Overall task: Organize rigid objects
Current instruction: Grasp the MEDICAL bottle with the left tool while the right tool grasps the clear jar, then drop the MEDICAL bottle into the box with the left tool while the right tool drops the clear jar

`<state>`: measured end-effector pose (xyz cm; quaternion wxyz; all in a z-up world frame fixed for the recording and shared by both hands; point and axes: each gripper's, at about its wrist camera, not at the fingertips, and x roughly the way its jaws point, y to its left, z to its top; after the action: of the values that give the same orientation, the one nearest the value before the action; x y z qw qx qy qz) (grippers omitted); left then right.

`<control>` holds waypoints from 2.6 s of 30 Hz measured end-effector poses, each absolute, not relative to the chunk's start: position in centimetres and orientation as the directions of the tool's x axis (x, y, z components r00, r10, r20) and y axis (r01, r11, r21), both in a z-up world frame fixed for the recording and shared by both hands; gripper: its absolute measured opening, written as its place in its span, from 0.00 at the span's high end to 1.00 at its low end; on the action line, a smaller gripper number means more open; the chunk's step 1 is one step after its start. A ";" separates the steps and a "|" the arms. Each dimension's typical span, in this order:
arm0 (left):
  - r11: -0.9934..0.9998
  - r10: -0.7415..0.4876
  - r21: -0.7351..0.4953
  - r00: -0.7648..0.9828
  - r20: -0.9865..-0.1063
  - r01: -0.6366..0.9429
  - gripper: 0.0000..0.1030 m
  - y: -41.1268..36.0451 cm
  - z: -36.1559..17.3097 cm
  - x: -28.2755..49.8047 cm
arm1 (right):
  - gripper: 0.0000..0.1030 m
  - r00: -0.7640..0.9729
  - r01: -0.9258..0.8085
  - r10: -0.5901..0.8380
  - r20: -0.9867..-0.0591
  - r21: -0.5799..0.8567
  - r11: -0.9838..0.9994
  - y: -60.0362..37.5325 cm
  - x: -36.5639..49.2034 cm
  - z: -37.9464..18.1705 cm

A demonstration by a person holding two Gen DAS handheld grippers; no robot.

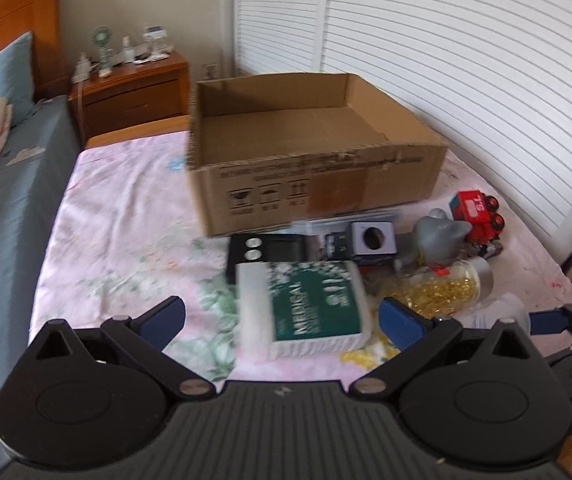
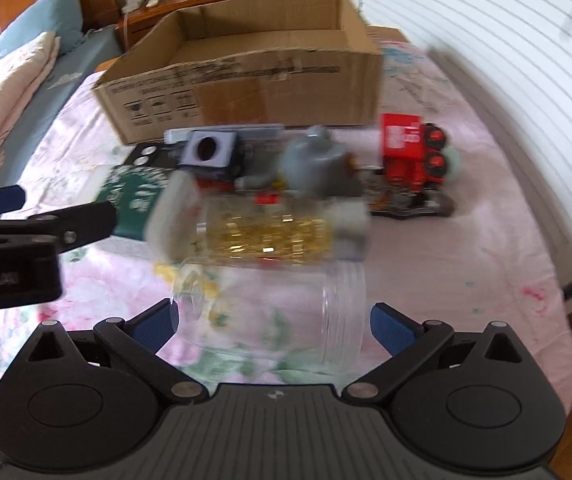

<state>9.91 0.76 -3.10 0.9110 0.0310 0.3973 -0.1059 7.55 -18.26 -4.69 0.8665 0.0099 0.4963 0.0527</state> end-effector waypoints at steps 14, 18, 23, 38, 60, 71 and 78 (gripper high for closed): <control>0.981 -0.128 -0.003 0.634 -0.763 0.195 0.03 -0.5 -6.6 12.2 | 0.00 0.530 -0.051 0.081 -0.844 0.064 0.997 -20.7 7.8 -5.0; 0.978 -0.136 -0.005 0.624 -0.769 0.208 0.08 -0.6 -6.9 12.4 | 0.00 0.535 -0.064 0.065 -0.842 0.036 0.997 -20.0 8.1 -5.3; 0.976 -0.174 -0.051 0.612 -0.771 0.213 0.17 -0.2 -7.1 12.5 | 0.03 0.541 -0.079 0.047 -0.840 0.005 0.997 -19.7 8.2 -5.5; 0.965 -0.186 -0.029 0.606 -0.773 0.260 0.20 0.9 -5.0 11.8 | 0.08 0.570 -0.163 0.062 -0.819 -0.039 0.986 -20.4 7.5 -3.7; 0.954 -0.177 0.055 0.704 -0.688 0.293 0.20 -0.8 3.4 22.6 | 0.08 0.696 -0.287 0.231 -0.680 0.032 0.957 -20.7 15.0 5.2; 0.975 -0.073 0.103 0.721 -0.689 0.197 0.14 -2.5 0.8 31.7 | 0.08 0.691 -0.275 0.214 -0.691 0.022 0.961 -20.5 19.8 5.0; 0.972 -0.120 0.066 0.719 -0.685 0.225 0.09 -1.5 1.2 29.9 | 0.08 0.685 -0.282 0.210 -0.698 0.012 0.959 -20.3 20.3 4.6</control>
<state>29.95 -1.49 1.16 0.9241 0.0726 0.3633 -0.0934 20.28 -20.28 4.56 0.9165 -0.0482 0.3737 0.1339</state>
